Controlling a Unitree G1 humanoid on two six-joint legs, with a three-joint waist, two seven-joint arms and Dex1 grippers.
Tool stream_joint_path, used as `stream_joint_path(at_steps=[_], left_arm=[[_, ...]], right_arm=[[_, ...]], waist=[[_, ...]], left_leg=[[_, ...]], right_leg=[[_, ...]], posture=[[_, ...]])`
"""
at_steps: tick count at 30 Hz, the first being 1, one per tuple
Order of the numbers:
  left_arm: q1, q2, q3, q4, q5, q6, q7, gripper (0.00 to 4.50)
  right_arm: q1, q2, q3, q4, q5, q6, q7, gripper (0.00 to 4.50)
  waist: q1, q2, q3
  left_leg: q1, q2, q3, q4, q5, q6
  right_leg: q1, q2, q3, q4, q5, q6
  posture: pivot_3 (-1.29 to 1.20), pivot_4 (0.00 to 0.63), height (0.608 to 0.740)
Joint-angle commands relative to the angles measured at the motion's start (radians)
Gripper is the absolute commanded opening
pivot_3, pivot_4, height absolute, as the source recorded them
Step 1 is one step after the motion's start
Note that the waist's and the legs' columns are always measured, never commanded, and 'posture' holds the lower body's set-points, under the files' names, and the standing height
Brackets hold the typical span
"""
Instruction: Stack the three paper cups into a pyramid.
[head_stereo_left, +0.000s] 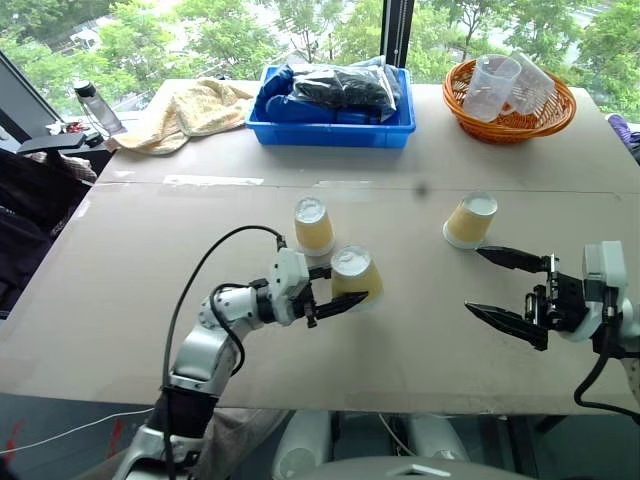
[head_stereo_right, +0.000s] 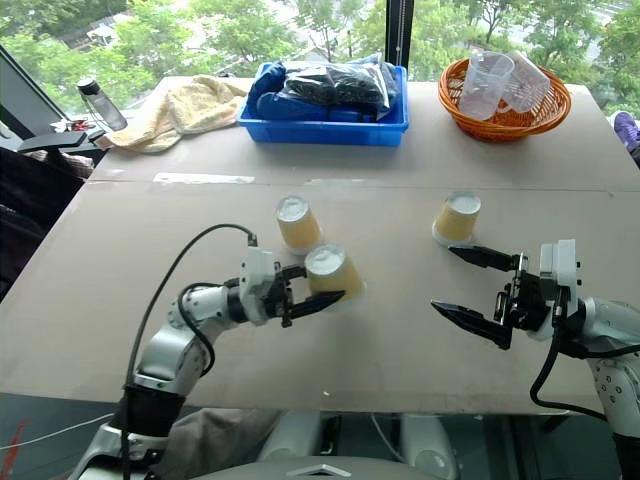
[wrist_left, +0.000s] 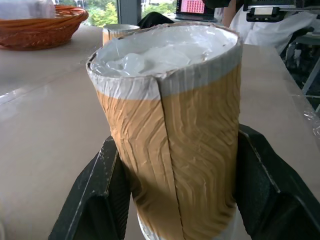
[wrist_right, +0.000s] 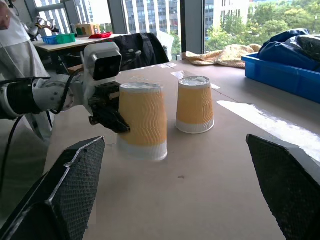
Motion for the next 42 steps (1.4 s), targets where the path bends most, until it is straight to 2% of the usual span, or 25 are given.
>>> stream_joint_path(at_steps=[1, 4, 6, 7, 9, 10, 13, 21, 24, 26, 30, 34, 42], left_arm=[[-0.01, -0.005, -0.031, 0.06, 0.062, -0.1, -0.022, 2.25], [-0.028, 0.004, -0.034, 0.102, 0.088, -0.136, -0.034, 2.25], [-0.033, 0.014, -0.03, 0.114, 0.088, -0.147, -0.051, 3.17], [-0.034, 0.023, -0.03, 0.118, 0.092, -0.153, -0.061, 3.4], [-0.033, 0.038, -0.031, 0.124, 0.101, -0.171, -0.079, 4.27], [-0.029, 0.043, -0.021, 0.115, 0.097, -0.186, -0.08, 4.39], [-0.006, 0.056, 0.015, 0.053, 0.072, -0.23, -0.068, 4.39], [0.128, 0.129, 0.144, -0.226, -0.073, -0.138, -0.016, 4.39], [0.176, 0.129, 0.235, -0.313, -0.123, -0.097, 0.073, 4.39], [0.207, 0.092, 0.297, -0.34, -0.125, -0.056, 0.197, 4.39], [0.193, 0.036, 0.326, -0.215, 0.05, -0.031, 0.417, 4.39], [0.093, 0.015, 0.308, -0.081, 0.124, -0.022, 0.504, 4.39], [-0.018, 0.009, 0.258, 0.073, 0.146, -0.08, 0.443, 4.39]], right_arm=[[0.031, 0.006, -0.049, -0.036, 0.0, -0.035, -0.005, 4.5], [0.066, 0.005, -0.063, -0.026, -0.019, -0.063, 0.005, 4.5], [0.076, 0.005, -0.065, -0.02, -0.02, -0.074, 0.006, 4.5], [0.079, 0.004, -0.064, -0.017, -0.022, -0.078, 0.005, 4.5], [0.079, 0.003, -0.059, -0.017, -0.026, -0.082, 0.003, 4.5], [0.076, 0.004, -0.055, -0.017, -0.025, -0.081, 0.0, 4.5], [0.061, 0.007, -0.04, -0.015, -0.028, -0.078, -0.006, 4.5], [0.016, 0.005, -0.013, 0.005, -0.029, -0.065, -0.001, 4.5], [0.003, 0.002, -0.012, 0.017, -0.029, -0.065, 0.005, 4.5], [-0.011, 0.004, -0.014, 0.028, -0.022, -0.065, 0.005, 4.5], [-0.027, 0.011, -0.013, 0.042, -0.014, -0.069, 0.011, 4.5], [-0.041, 0.021, -0.019, 0.031, 0.009, -0.058, -0.003, 4.5], [-0.051, 0.023, -0.028, 0.003, 0.033, -0.04, -0.036, 4.5]], waist=[[-0.011, 0.0, 0.0], [-0.011, 0.0, 0.0], [-0.014, 0.0, 0.0], [-0.018, 0.0, 0.0], [-0.023, 0.0, 0.0], [-0.024, 0.0, 0.0], [-0.022, 0.0, 0.0], [-0.022, 0.0, 0.0], [-0.021, 0.0, 0.0], [-0.02, 0.0, 0.0], [-0.017, 0.0, 0.0], [-0.011, 0.0, 0.001], [-0.011, -0.001, 0.001]], left_leg=[[0.0, 0.0, 0.0, 0.0, 0.0, 0.0], [0.0, 0.001, 0.0, 0.0, 0.0, 0.0], [0.002, 0.001, 0.0, 0.0, 0.0, 0.0], [0.003, 0.001, 0.0, 0.0, 0.0, 0.0], [0.004, 0.001, 0.0, 0.0, 0.0, 0.0], [0.004, 0.001, 0.0, 0.0, 0.0, 0.0], [0.003, 0.001, -0.001, 0.0, 0.0, 0.0], [0.003, 0.001, -0.001, 0.0, 0.0, 0.0], [0.003, 0.001, -0.001, 0.0, 0.0, 0.0], [0.003, 0.001, -0.001, 0.0, 0.0, 0.0], [0.003, 0.001, -0.001, 0.0, 0.0, 0.0], [0.003, 0.001, -0.002, 0.0, 0.0, 0.0], [0.001, 0.0, -0.001, 0.0, 0.001, -0.002]], right_leg=[[-0.001, 0.001, 0.001, 0.0, 0.0, 0.0], [-0.001, 0.001, 0.0, 0.001, 0.0, 0.0], [0.001, 0.001, 0.0, 0.001, 0.0, 0.0], [0.002, 0.001, 0.001, 0.001, 0.0, 0.0], [0.003, 0.001, 0.001, 0.001, 0.0, 0.0], [0.003, 0.001, 0.001, 0.001, 0.0, 0.0], [0.002, 0.001, 0.0, 0.001, 0.0, 0.0], [0.002, 0.0, 0.0, 0.0, 0.0, 0.0], [0.002, 0.0, 0.0, 0.0, 0.0, 0.0], [0.002, -0.001, 0.0, 0.0, 0.0, 0.0], [0.003, -0.001, 0.0, 0.0, 0.0, 0.0], [0.003, 0.0, -0.001, 0.001, 0.0, 0.0], [0.001, 0.0, -0.001, 0.0, 0.0, 0.0]], posture=[[0.0, 0.15, 0.74], [0.0, 0.15, 0.74], [0.0, 0.15, 0.74], [0.0, 0.15, 0.74], [0.0, 0.15, 0.74], [0.0, 0.15, 0.74], [0.0, 0.15, 0.74], [0.0, 0.15, 0.74], [0.0, 0.15, 0.74], [0.0, 0.15, 0.74], [0.0, 0.15, 0.74], [0.0, 0.15, 0.74], [0.0, 0.15, 0.74]])
